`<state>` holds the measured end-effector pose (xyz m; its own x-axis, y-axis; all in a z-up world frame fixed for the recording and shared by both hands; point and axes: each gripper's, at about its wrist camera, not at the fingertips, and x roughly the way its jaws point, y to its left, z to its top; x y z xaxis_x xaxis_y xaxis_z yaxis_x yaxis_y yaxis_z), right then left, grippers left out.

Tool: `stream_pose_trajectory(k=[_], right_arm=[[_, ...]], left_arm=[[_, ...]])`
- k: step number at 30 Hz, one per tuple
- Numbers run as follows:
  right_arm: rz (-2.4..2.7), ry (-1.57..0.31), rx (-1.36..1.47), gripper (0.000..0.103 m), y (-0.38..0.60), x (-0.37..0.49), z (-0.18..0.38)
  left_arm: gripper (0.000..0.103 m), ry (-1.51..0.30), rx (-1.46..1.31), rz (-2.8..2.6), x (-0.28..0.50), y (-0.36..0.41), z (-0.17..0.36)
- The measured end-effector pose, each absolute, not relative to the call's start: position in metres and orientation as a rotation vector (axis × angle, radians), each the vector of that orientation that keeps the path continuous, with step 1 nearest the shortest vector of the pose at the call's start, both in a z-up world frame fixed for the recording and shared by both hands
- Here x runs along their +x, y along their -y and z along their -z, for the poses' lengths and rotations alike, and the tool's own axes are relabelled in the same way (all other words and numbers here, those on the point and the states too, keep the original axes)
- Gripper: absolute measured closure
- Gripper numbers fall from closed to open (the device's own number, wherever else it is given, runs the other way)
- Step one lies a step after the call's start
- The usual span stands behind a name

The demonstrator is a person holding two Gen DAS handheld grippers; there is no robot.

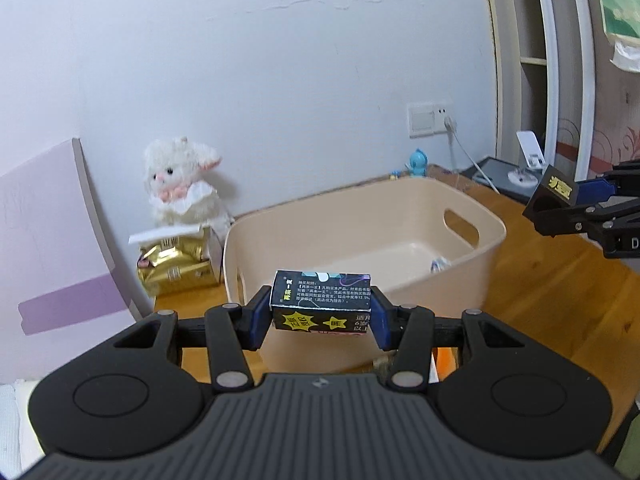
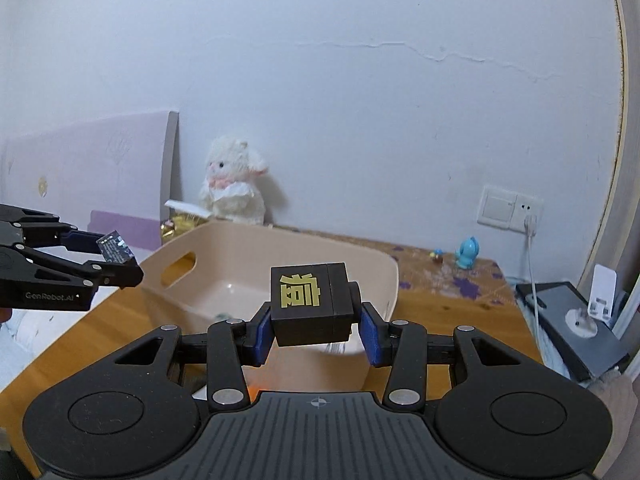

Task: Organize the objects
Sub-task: 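Lift star box with left tool into basket while right tool releases the black cube inside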

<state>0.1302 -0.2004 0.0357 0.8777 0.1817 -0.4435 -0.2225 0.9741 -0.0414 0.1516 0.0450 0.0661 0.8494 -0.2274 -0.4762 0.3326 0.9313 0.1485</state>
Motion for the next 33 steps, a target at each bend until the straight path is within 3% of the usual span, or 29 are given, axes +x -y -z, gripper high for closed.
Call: stream_pose_trajectory(k=[9,28,30,33], right_arm=[[-0.186,-0.475,-0.071,0.062,0.207,0.186,-0.025],[-0.179,-0.683,-0.158,0.062,0.18,0.261,0.038],[-0.181,-0.678,-0.148,0.053,0.181,0.261,0.038],[-0.179,-0.653,-0.145,0.048,0.181,0.256,0.032]], left_arm=[[0.051,-0.513,0.196,0.256,0.212,-0.024,-0.063],[0.051,-0.746,0.231,0.197,0.302,0.001,0.006],[0.05,-0.761,0.218,0.198,0.304,0.001,0.007],[0.048,-0.767,0.215,0.199,0.306,0.0,0.009]])
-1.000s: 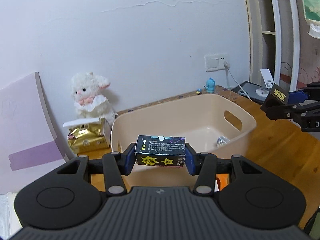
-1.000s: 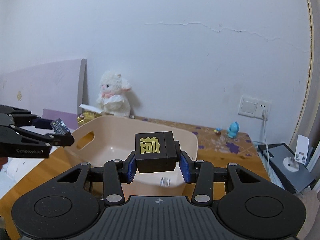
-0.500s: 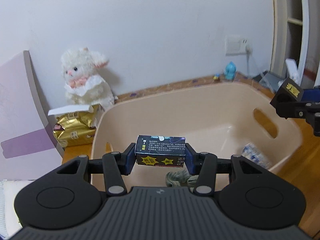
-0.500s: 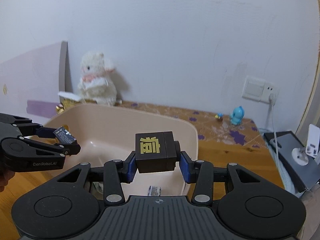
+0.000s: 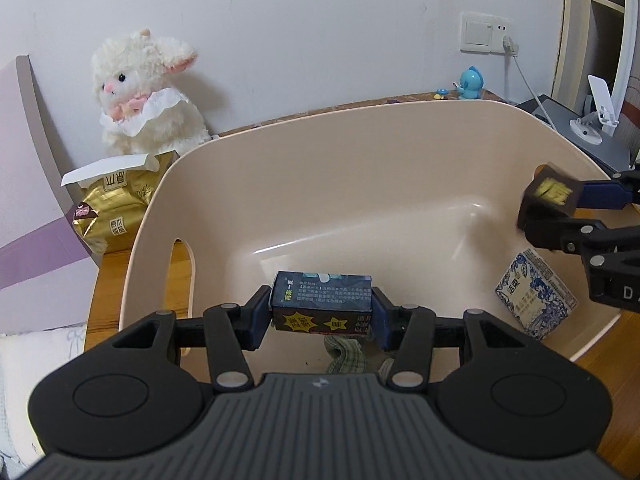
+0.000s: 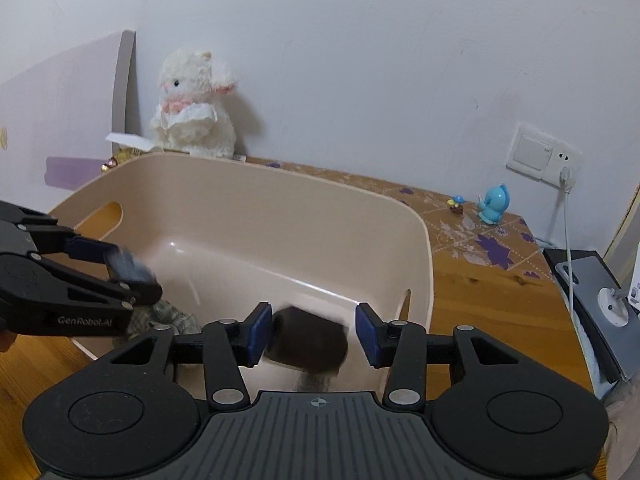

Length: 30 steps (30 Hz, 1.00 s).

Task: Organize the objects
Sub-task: 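Lift star box with left tool into basket while right tool releases the black cube inside, then grasp the green snack bag with left tool while right tool grasps the orange sock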

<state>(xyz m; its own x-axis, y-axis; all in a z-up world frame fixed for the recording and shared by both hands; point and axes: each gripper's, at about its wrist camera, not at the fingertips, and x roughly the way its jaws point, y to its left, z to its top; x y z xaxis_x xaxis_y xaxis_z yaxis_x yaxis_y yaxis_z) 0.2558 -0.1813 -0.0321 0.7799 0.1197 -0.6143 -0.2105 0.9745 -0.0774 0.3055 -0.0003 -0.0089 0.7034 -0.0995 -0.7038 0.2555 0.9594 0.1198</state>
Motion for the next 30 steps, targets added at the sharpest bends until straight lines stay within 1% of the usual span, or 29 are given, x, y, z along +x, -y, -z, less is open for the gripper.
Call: stream_pose_trajectory(k=[1,3,5,7,9,12,17,19,26,30], right_arm=[[-0.178,-0.642,-0.147,0.046,0.181,0.253,0.03],[-0.165,-0.615,-0.154,0.034,0.181,0.248,0.024],[-0.154,-0.587,-0.152,0.029,0.182,0.242,0.016],[-0.156,-0.569,-0.139,0.026,0.183,0.236,0.009],[-0.158,-0.549,-0.128,0.022,0.185,0.228,0.001],[-0.153,-0.52,-0.122,0.013,0.186,0.217,-0.01],[-0.158,-0.48,-0.103,0.006,0.188,0.195,-0.028],[-0.158,-0.47,-0.102,0.005,0.188,0.188,-0.033],[-0.162,-0.455,-0.106,0.0,0.19,0.158,-0.046],[-0.169,-0.466,-0.104,0.0,0.19,0.143,-0.047]], left_arm=[[0.046,-0.77,0.213,0.196,0.306,0.0,0.009],[0.031,-0.768,0.205,0.185,0.305,-0.002,0.007],[0.029,-0.756,0.187,0.189,0.302,-0.004,0.004],[0.028,-0.751,0.177,0.186,0.299,-0.005,0.0],[0.022,-0.734,0.183,0.172,0.294,-0.004,-0.006],[0.021,-0.709,0.183,0.164,0.285,-0.004,-0.016],[0.018,-0.675,0.166,0.148,0.268,-0.009,-0.034],[0.016,-0.66,0.164,0.139,0.259,-0.011,-0.04],[0.016,-0.64,0.175,0.118,0.225,-0.024,-0.054],[0.016,-0.651,0.18,0.1,0.206,-0.034,-0.053]])
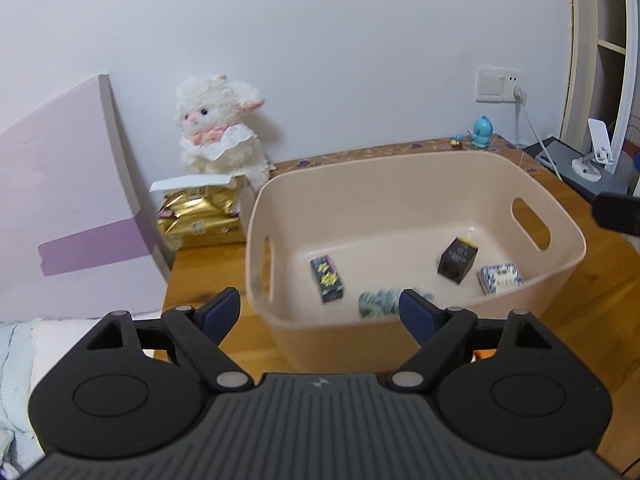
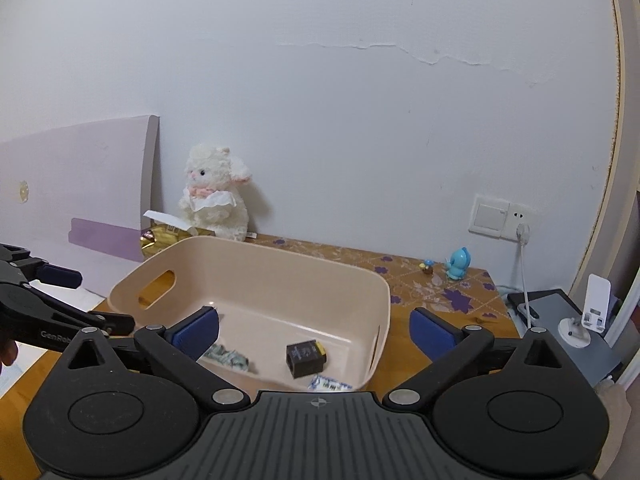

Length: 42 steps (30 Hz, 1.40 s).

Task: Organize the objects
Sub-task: 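Grasp the green snack bag with left tool while right tool grasps the orange sock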

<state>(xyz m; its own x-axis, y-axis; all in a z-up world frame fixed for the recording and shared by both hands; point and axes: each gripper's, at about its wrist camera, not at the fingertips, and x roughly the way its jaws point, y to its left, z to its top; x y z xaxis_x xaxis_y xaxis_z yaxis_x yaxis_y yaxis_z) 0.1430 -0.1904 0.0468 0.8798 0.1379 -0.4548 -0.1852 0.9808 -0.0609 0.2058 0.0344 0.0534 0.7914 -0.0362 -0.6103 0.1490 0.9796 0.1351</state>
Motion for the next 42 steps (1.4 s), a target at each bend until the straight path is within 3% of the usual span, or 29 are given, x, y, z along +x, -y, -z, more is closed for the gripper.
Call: stream_pose_trajectory(k=[20,31,42], right_arm=[[-0.197,-0.679,-0.153,0.0,0.177,0.117,0.032],[-0.215,-0.803,-0.168,0.0,0.174,0.131,0.081],[-0.269,-0.795,-0.184,0.003,0.16,0.153,0.099]], left_arm=[[0.016,-0.771,0.178,0.109,0.157,-0.059,-0.008],[0.016,-0.864,0.214,0.187,0.167,-0.044,0.038],[0.016,-0.862,0.238,0.306,0.19,-0.033,0.058]])
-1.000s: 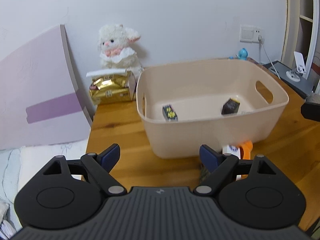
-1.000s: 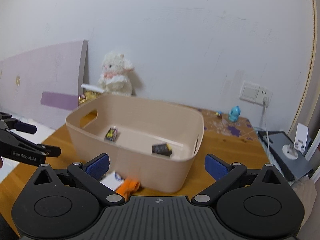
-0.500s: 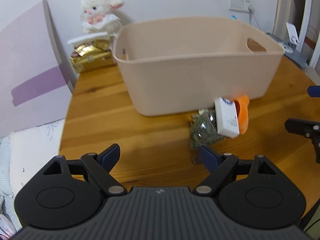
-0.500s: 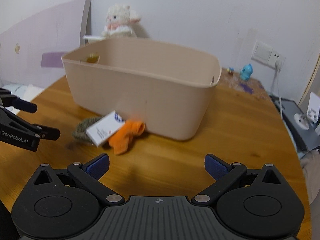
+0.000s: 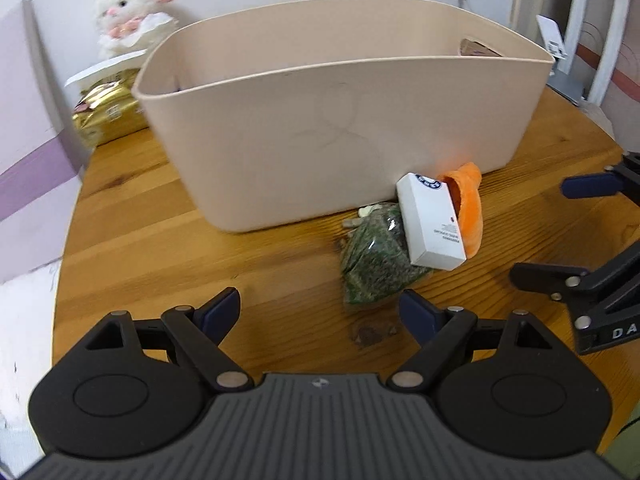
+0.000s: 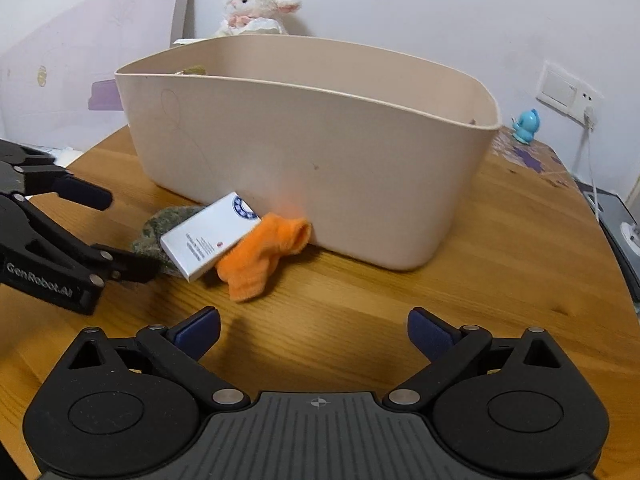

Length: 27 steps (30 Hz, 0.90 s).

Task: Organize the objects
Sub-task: 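Grasp the green snack bag with left tool while right tool grasps the orange sock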

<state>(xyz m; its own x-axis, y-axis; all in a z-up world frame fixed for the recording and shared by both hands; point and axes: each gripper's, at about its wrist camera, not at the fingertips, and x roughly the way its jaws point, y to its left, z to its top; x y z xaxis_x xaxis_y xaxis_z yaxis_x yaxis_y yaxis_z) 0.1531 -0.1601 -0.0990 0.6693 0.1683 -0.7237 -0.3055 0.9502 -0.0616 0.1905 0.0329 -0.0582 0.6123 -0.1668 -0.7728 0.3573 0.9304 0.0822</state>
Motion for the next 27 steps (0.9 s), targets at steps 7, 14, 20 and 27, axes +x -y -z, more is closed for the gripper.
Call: stream_pose_trajectory(k=[7,14,20,27], right_arm=[[-0.302,-0.787,-0.188,0.008,0.153,0.169,0.106],[-0.345,-0.786,-0.184,0.021,0.147,0.177,0.111],[-0.401,-0.789,-0.184,0.04,0.144,0.176,0.11],[-0.423,-0.791,-0.199,0.09,0.139,0.175,0.11]], left_arm=[[0.016,-0.821,0.306,0.402,0.202,-0.024,0.069],[0.017,-0.793,0.3,0.452,0.214,-0.024,0.072],[0.027,-0.771,0.288,0.499,0.217,-0.025,0.073],[0.053,-0.764,0.284,0.585,0.217,-0.022,0.072]])
